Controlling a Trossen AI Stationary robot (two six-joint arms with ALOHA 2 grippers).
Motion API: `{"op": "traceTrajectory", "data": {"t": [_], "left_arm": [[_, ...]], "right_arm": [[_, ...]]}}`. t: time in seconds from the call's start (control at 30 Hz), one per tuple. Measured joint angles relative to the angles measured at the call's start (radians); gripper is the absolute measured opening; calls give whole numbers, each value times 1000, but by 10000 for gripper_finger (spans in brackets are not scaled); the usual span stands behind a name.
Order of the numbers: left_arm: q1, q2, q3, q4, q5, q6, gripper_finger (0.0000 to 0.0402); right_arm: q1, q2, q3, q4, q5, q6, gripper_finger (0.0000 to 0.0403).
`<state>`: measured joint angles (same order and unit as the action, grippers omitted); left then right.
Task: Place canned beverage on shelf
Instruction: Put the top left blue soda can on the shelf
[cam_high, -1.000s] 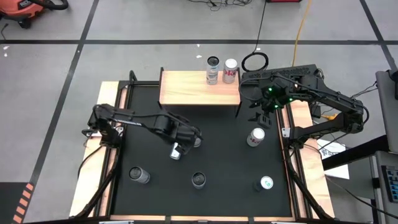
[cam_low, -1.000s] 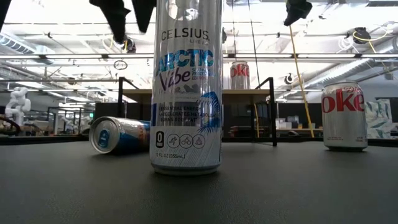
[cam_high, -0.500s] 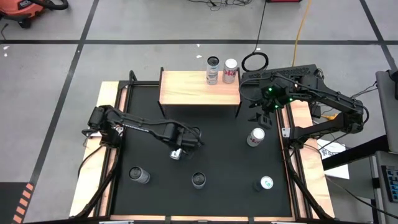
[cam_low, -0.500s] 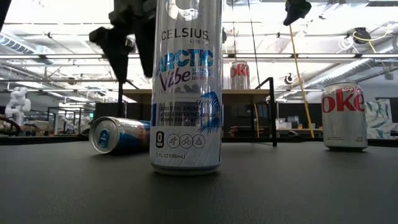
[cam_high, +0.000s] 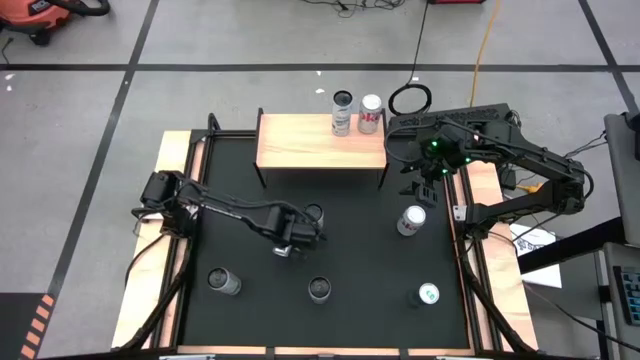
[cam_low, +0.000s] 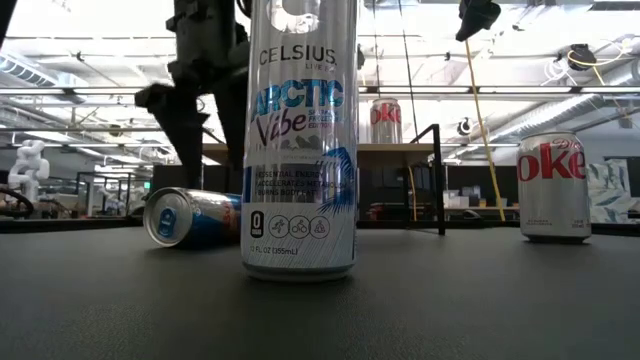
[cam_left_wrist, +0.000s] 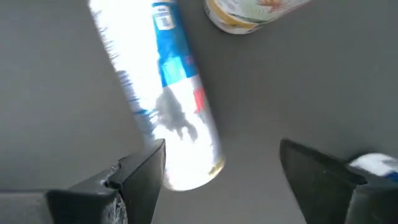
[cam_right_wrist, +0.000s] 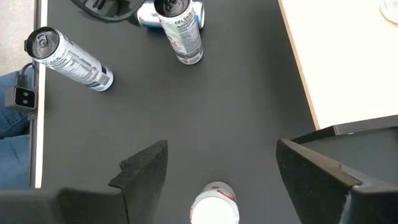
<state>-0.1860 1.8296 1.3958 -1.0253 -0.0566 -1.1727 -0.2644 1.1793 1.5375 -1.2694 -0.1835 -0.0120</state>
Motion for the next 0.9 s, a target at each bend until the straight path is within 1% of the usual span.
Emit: {"op": "traceTrajectory", "data": {"t": [0.47, 0.63, 0.9], "left_arm": [[0, 0, -100, 67, -2, -1, 304], [0, 0, -105, 98, -1, -4, 304], [-7, 0, -106, 91, -1, -1, 304]], "right_arm": [[0, 0, 0, 0, 0, 0, 281], [0, 0, 0, 0, 0, 0, 281], [0, 0, 0, 0, 0, 0, 281]]}}
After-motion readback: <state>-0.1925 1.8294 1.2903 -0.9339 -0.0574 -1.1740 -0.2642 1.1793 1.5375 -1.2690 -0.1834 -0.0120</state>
